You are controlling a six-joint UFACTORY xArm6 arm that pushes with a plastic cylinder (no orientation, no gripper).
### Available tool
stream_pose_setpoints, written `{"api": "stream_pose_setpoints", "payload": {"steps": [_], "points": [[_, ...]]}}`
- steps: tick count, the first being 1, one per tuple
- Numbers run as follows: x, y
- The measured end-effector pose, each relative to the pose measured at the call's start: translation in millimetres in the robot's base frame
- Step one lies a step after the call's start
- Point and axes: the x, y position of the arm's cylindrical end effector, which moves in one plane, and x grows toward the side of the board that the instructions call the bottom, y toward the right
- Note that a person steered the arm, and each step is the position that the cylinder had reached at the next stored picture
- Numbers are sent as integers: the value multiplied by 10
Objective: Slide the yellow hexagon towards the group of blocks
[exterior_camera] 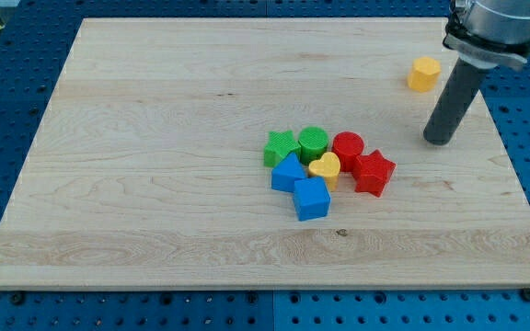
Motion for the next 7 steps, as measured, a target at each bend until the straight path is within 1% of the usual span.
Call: {"api": "stream_pose_setpoints", "payload": {"steps": [2,3,5,6,7], "points": [[-268,430],[-544,636],[-1296,574],[-1338,230],[-1232,156]]}}
